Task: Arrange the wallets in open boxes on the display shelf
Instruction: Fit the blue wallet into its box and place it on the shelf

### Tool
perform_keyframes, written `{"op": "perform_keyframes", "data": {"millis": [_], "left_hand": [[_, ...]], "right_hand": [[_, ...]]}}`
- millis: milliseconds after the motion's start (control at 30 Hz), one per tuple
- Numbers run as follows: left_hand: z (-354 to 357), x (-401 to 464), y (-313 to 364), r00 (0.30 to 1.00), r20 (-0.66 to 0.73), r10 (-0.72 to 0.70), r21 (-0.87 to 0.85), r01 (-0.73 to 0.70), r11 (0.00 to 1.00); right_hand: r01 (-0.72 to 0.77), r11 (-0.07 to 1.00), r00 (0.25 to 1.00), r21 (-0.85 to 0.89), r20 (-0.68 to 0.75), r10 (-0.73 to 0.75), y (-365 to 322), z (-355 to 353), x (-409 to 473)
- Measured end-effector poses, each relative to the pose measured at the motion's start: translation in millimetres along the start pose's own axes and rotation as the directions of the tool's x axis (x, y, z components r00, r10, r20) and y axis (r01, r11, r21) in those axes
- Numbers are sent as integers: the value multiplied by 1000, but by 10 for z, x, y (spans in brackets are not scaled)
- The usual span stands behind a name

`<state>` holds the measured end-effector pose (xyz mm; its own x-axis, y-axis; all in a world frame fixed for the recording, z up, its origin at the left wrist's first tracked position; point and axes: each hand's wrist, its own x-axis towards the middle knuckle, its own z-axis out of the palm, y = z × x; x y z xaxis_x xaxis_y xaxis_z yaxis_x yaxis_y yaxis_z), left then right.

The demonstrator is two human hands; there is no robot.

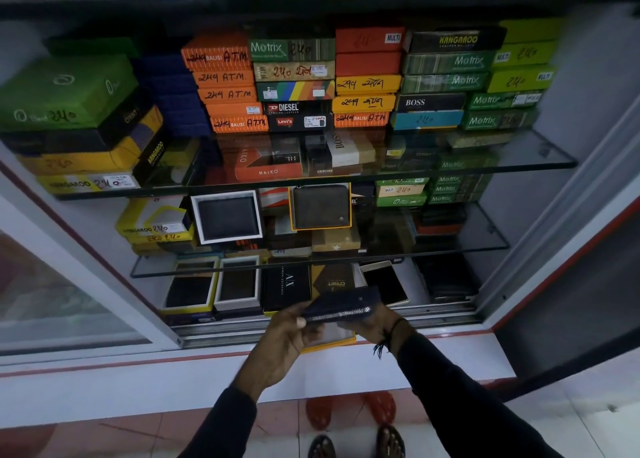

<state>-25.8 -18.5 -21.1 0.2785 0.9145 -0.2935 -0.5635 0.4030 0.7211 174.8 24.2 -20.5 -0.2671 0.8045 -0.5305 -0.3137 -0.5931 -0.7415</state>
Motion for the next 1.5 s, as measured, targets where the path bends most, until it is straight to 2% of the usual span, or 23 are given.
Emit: {"op": "perform_keyframes", "data": {"millis": [67,200,267,333,433,467,533,567,600,667,700,733,767,833,900,967,1000,1033,1100,1267,1333,1433,1500], "left_hand": [[-90,-29,42,1000,-13,16,84,-15,996],[-270,-48,163,999,-37,36,288,-24,957],[-321,-43,215,996,-73,51,444,-13,896],[-326,-31,250,995,-80,67,538,-14,843],[-244,-21,247,991,-91,103,557,-35,830],[-198,-11,227,982,-123,146,587,-47,808],[-148,18,158,928,-179,327,733,-96,674],[-148,4,122,888,-156,432,809,-136,572],[-162,-7,81,846,-91,525,873,-185,451],[-223,-32,-23,766,86,637,936,-281,212],[-249,-53,-74,741,132,658,941,-302,151],[-274,-64,-115,722,150,675,944,-308,119],[-294,-63,-144,711,151,687,948,-301,104],[-280,-58,-160,727,119,676,951,-279,133],[-243,-48,-156,787,9,617,931,-232,283],[-254,0,-124,847,-172,502,858,-122,499],[-287,43,-112,860,-251,444,820,-55,569],[-335,88,-123,861,-302,410,812,6,583],[-380,173,-151,865,-329,379,840,84,537],[-287,308,-226,819,-410,402,865,210,456],[-264,339,-243,805,-438,400,850,227,475],[-199,351,-232,781,-482,397,820,242,518],[-178,346,-225,773,-499,391,809,255,529]], "right_hand": [[-17,1000,999,-12,-46,16,34,-22,65],[-135,986,991,96,24,133,64,-97,111],[-128,992,991,5,40,128,52,-169,85],[-60,984,998,-170,22,65,10,-177,40],[76,934,996,-350,-18,-87,-43,-104,-11],[133,906,988,-401,-19,-153,-53,-92,-13],[286,810,949,-512,37,-312,-52,-122,12],[380,712,907,-590,86,-413,-33,-139,22],[444,536,846,-718,138,-515,-12,-170,43],[405,10,692,-914,299,-657,57,-223,87],[354,-210,612,-911,395,-685,82,-232,68],[319,-334,559,-887,460,-689,107,-237,44],[304,-390,528,-869,495,-690,131,-237,13],[304,-326,560,-895,444,-699,155,-223,-26],[299,-74,695,-951,271,-666,132,-240,-11],[264,212,859,-941,129,-496,85,-250,27],[253,311,900,-916,105,-423,72,-246,59],[244,375,919,-895,89,-385,83,-244,90],[174,410,936,-896,21,-352,124,-210,156],[-13,330,918,-944,-143,-370,260,-103,325],[-47,340,907,-939,-183,-378,285,-66,385],[-57,294,898,-954,-178,-403,319,-51,443],[-54,329,893,-943,-193,-407,314,-54,449]]}}
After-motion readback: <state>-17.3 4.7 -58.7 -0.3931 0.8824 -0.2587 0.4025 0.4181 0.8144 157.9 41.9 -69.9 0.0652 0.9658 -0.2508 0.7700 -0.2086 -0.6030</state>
